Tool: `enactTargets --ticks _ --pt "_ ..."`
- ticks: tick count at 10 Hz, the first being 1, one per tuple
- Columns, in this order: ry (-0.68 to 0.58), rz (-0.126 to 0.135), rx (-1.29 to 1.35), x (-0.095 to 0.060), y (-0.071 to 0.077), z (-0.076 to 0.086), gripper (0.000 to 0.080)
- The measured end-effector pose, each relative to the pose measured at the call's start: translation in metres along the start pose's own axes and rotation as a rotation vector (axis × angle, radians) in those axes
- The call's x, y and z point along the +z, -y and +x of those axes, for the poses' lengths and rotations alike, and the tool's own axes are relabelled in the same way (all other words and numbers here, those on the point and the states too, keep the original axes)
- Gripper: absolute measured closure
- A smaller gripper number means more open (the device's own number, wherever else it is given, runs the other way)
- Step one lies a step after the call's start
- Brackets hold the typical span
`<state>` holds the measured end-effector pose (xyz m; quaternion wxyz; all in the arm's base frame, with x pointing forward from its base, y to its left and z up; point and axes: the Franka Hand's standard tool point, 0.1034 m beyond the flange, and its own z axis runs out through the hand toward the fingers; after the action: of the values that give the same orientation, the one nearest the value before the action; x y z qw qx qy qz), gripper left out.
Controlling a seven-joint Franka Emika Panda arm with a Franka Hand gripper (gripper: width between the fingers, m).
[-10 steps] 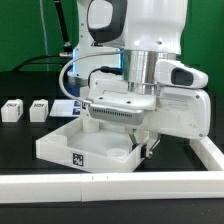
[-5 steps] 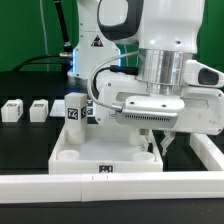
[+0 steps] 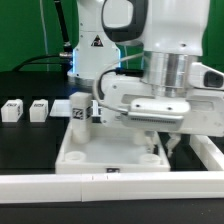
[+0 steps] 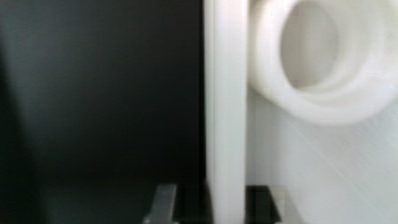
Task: Assemble square table
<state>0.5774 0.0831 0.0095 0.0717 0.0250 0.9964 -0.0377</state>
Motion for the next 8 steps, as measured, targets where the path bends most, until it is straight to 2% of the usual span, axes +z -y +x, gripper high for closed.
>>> enactTargets --ticks 1,3,6,8 --pt "-0.001 -0.010 -0.033 0.000 -0.005 -0.005 0.0736" --pt "-0.021 -0.013 -0.041 0.000 -0.017 -0.007 0.0736" --pt "-0.046 0.003 -0.040 -0.001 -0.028 -0.007 0.0736" --pt "-0.062 0.004 -0.036 -0.002 -0.043 -0.007 0.0736"
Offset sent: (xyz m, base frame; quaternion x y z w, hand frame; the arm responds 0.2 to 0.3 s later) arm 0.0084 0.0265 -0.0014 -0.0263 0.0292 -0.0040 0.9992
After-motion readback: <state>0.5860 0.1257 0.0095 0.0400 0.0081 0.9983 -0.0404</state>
